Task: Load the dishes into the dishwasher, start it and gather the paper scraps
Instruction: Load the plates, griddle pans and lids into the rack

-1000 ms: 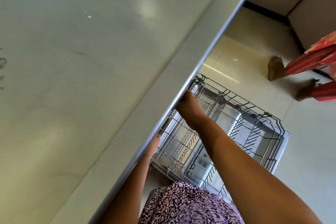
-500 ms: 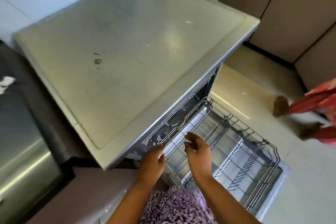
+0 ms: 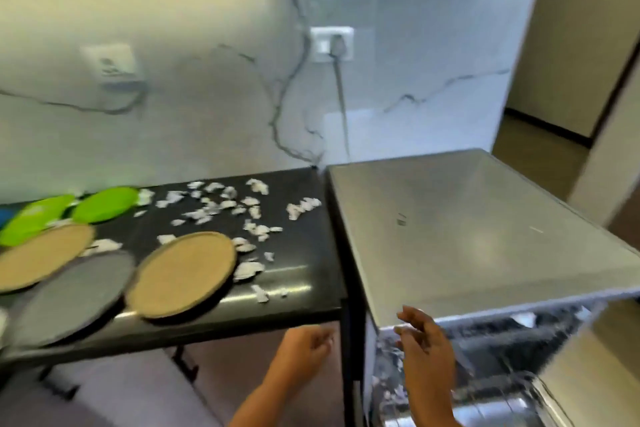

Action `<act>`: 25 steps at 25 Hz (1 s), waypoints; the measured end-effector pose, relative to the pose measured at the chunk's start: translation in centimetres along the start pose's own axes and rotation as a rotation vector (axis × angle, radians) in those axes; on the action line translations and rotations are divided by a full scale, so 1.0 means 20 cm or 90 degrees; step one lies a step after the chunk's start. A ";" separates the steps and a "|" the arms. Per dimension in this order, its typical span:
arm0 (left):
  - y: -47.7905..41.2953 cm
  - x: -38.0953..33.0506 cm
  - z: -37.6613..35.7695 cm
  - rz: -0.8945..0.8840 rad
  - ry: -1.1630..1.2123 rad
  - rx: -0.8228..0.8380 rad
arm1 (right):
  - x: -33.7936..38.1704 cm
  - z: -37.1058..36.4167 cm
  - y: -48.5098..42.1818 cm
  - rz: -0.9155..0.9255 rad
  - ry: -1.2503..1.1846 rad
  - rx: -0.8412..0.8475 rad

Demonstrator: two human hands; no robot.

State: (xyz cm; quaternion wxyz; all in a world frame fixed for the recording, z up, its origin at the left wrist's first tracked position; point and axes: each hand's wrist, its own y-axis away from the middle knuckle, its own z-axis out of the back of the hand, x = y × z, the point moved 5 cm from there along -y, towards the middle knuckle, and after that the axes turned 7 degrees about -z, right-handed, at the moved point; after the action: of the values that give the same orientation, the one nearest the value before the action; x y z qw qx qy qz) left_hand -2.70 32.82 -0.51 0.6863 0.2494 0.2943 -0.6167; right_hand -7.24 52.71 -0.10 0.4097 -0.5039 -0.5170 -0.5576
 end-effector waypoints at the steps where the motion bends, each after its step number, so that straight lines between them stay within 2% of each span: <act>1: 0.05 0.05 0.14 0.019 0.020 -0.057 | 0.05 -0.10 0.03 0.016 0.004 0.031; 5: 0.28 0.36 0.61 0.150 0.061 -0.316 | 0.14 -0.48 0.16 0.058 0.009 0.154; 8: 0.44 0.56 0.83 0.226 0.079 -0.429 | 0.13 -0.72 0.26 0.051 -0.013 0.202; 12: 0.58 0.77 1.04 0.267 0.106 -0.448 | 0.09 -1.04 0.37 -0.001 -0.012 0.219; 17: 0.72 1.11 1.30 0.303 0.173 -0.492 | 0.06 -1.42 0.54 0.006 0.038 0.243; 20: 0.68 1.29 1.37 0.297 0.228 -0.472 | 0.04 -1.58 0.55 0.013 0.062 0.231; 25: 0.50 1.45 1.36 0.298 0.342 -0.392 | -0.04 -1.75 0.52 0.001 0.121 0.144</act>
State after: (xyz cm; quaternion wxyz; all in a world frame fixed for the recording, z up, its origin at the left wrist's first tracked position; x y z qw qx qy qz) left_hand 11.75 -5.57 -2.22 0.7484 0.2444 0.5666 -0.2432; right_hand -1.79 16.67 2.38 0.5115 -0.3998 -0.5353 -0.5404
